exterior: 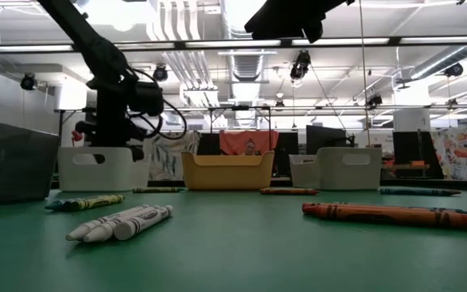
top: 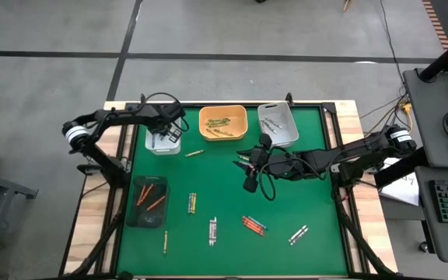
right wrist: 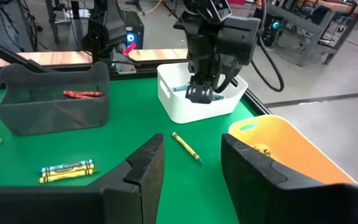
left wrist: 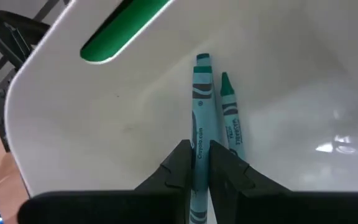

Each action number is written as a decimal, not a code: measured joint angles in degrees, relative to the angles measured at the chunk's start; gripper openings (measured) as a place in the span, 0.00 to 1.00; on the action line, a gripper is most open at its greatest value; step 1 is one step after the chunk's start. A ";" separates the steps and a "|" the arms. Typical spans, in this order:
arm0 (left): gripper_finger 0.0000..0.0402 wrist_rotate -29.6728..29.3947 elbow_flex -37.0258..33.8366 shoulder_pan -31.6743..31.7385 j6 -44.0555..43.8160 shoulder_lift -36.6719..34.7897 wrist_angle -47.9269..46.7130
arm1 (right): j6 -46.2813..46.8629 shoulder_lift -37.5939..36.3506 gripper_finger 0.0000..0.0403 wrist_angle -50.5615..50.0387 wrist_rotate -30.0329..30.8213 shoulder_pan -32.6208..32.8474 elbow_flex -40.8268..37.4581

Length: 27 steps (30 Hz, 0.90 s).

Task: Sort crayons
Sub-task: Put the blue crayon into the white bin, then put the green crayon into the yellow bin

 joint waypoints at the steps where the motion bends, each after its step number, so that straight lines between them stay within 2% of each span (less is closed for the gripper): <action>1: 0.05 -0.09 0.00 -0.01 0.00 0.35 -0.01 | 0.00 0.00 0.36 0.00 0.00 0.00 0.00; 21: 0.11 -0.29 0.04 -0.02 0.13 1.12 0.27 | 0.04 -0.01 0.38 0.01 -0.03 0.00 0.00; 27: 0.13 -2.19 -0.04 -0.11 0.17 0.39 0.09 | 0.04 0.00 0.38 0.00 -0.04 0.00 0.00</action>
